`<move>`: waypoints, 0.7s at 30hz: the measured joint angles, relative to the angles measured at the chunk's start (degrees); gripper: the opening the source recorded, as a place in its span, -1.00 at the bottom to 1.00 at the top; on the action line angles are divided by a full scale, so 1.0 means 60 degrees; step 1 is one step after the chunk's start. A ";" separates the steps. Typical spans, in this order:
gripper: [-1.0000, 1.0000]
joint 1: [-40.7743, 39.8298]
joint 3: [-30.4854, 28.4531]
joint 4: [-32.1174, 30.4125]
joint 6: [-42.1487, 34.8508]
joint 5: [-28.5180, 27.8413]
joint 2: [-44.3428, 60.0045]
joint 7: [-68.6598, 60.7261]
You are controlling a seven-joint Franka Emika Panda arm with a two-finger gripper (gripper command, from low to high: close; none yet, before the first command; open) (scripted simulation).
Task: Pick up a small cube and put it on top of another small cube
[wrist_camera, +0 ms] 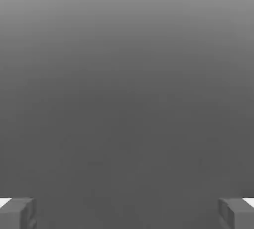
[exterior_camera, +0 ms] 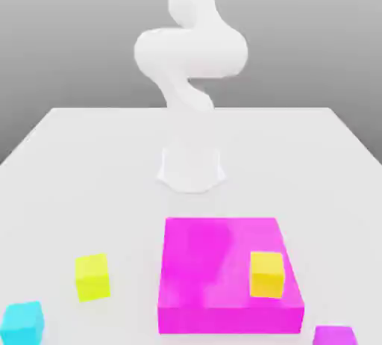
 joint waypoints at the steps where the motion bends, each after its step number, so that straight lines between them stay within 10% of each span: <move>1: 0.00 -0.0152 -0.0030 -0.0153 0.0199 0.0077 0.0378 0.0301; 21: 0.00 -0.2610 -0.0872 -0.2997 0.3896 0.0264 0.7319 0.6750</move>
